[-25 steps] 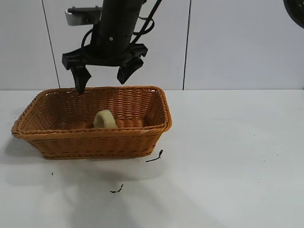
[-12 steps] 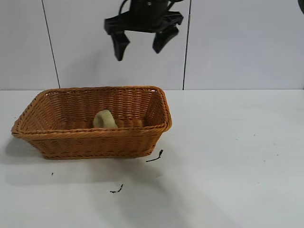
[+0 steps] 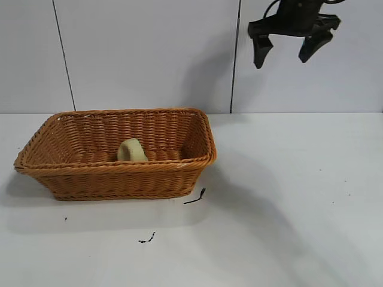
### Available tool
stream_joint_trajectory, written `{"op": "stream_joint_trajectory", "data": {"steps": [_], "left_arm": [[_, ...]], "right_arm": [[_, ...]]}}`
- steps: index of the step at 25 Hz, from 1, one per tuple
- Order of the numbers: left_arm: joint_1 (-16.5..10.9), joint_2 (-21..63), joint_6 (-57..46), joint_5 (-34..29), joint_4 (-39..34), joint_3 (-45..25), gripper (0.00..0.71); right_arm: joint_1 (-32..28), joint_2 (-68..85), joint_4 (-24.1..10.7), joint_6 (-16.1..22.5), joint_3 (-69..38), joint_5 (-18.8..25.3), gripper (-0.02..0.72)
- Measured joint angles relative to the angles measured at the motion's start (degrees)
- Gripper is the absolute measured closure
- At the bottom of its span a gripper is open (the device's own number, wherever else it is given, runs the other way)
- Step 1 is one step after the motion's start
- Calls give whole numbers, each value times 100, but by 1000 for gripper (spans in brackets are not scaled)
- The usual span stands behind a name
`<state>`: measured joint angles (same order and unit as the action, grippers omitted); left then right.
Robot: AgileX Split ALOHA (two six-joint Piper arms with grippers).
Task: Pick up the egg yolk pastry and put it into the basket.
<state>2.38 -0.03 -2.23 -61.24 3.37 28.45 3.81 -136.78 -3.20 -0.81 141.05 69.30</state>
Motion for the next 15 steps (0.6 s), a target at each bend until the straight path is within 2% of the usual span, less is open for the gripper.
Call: {"op": "stream_joint_trajectory", "data": {"steps": [7,11,12,15], "left_arm": [[0,0,0,0,0,0,15],[0,0,0,0,0,0,15],[0,0,0,0,0,0,15],[0,0,0,0,0,0,15]], "right_arm": [[-119,1035,0,12,-1132,-5,38],[-119,2103,54,18,-2394,-5,38],[-119,2689,137,47,-3107,-5,38],[-119,3672,243,81,-4153,-5,38]]}}
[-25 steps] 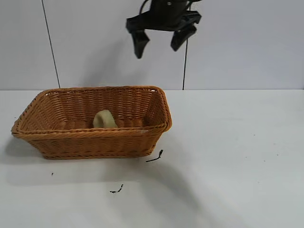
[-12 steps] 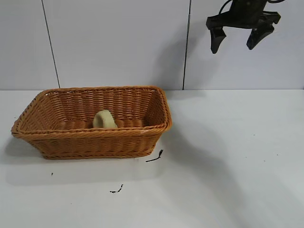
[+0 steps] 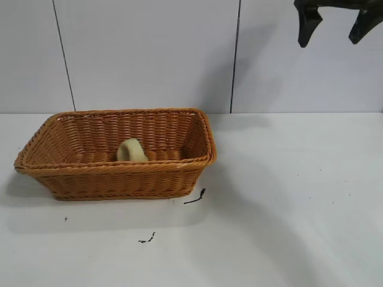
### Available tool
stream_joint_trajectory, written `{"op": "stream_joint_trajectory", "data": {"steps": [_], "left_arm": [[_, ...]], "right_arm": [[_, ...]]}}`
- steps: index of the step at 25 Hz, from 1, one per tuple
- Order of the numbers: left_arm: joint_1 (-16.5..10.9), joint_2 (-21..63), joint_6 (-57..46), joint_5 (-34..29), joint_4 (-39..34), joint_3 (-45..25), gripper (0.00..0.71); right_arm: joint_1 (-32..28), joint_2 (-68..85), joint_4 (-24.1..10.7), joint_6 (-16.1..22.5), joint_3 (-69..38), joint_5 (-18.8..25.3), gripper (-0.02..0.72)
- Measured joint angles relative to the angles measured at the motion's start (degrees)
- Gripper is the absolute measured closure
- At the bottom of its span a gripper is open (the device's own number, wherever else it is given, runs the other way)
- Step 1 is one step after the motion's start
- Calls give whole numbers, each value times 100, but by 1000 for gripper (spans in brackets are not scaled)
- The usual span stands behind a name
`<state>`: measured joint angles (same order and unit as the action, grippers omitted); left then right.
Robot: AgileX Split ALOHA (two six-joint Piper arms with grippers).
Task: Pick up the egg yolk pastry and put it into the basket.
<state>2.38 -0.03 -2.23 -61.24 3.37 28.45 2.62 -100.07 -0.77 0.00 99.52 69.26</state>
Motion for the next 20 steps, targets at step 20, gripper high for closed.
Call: {"op": "stream_joint_trajectory", "data": {"steps": [20], "left_arm": [[0,0,0,0,0,0,15]], "right_arm": [[0,6338,7,-59,-5671,-475,38]]}}
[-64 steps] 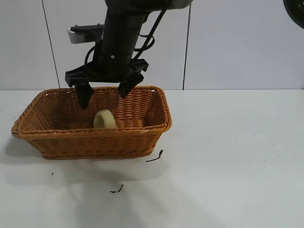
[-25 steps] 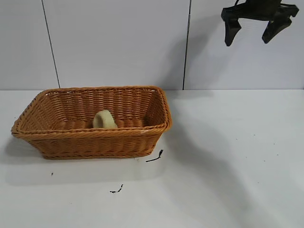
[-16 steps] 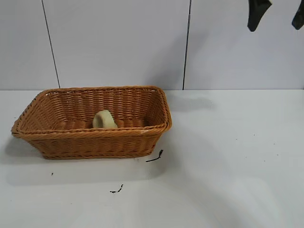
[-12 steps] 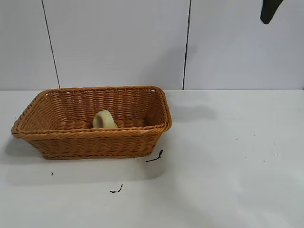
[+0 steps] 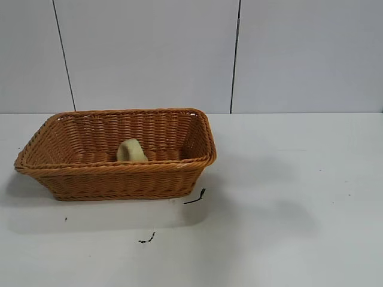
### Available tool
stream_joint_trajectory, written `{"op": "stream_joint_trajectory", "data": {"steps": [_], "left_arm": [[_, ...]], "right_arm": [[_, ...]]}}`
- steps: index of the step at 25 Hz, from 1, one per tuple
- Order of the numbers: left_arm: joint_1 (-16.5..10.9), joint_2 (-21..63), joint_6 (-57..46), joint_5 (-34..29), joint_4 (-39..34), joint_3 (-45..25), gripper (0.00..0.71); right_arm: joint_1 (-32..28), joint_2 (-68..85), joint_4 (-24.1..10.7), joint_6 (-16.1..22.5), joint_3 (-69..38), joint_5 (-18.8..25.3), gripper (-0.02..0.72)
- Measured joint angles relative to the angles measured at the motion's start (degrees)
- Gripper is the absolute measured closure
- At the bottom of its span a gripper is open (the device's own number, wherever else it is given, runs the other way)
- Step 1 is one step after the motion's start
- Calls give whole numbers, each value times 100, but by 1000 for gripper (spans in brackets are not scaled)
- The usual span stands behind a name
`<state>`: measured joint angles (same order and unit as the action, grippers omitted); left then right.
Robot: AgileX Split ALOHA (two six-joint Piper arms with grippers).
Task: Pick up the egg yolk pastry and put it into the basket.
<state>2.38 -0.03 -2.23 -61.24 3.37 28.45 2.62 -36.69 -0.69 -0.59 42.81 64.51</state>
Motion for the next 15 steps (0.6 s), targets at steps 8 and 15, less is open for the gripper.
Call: {"op": "stream_joint_trajectory", "data": {"steps": [8,15], "left_arm": [[0,0,0,0,0,0,15],[0,0,0,0,0,0,15]], "right_arm": [[0,2282,35,59,-1382,-482,38],[0,3339,69,59,-1436,-585,38]]}}
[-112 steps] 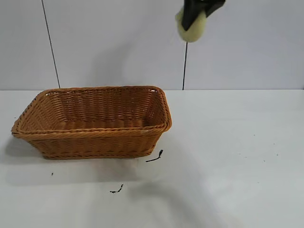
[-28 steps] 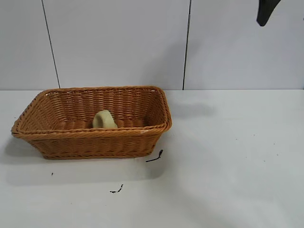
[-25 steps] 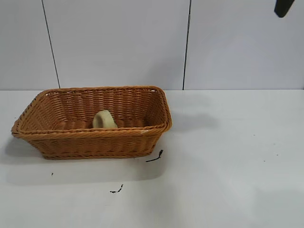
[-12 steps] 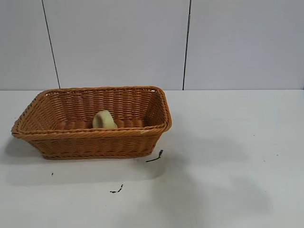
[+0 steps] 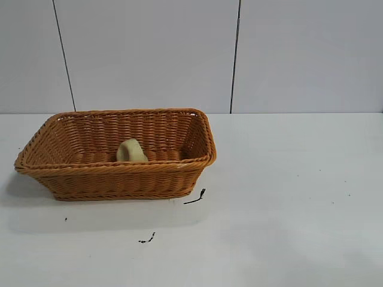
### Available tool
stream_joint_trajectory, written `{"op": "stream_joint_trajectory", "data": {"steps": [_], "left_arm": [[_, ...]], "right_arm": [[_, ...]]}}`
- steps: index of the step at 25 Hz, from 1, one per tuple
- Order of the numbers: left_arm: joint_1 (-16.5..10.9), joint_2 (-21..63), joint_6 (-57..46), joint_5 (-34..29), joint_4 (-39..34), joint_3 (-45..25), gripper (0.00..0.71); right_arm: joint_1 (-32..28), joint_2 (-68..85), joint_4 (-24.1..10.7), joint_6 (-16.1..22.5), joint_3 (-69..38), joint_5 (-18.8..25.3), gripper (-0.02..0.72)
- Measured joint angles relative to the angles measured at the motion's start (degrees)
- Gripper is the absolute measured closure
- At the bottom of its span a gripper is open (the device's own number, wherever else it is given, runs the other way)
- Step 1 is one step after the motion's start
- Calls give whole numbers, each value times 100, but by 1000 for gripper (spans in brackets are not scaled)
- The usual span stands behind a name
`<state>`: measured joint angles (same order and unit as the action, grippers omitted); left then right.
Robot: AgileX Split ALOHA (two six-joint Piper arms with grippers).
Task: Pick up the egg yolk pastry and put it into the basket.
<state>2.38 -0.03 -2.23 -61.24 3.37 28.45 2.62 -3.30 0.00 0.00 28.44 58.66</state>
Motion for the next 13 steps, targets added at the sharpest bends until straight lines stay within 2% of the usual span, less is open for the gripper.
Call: {"op": "stream_joint_trajectory", "data": {"steps": [13], "left_arm": [[0,0,0,0,0,0,15]], "right_arm": [[0,350,0,0,0,0,38]]}}
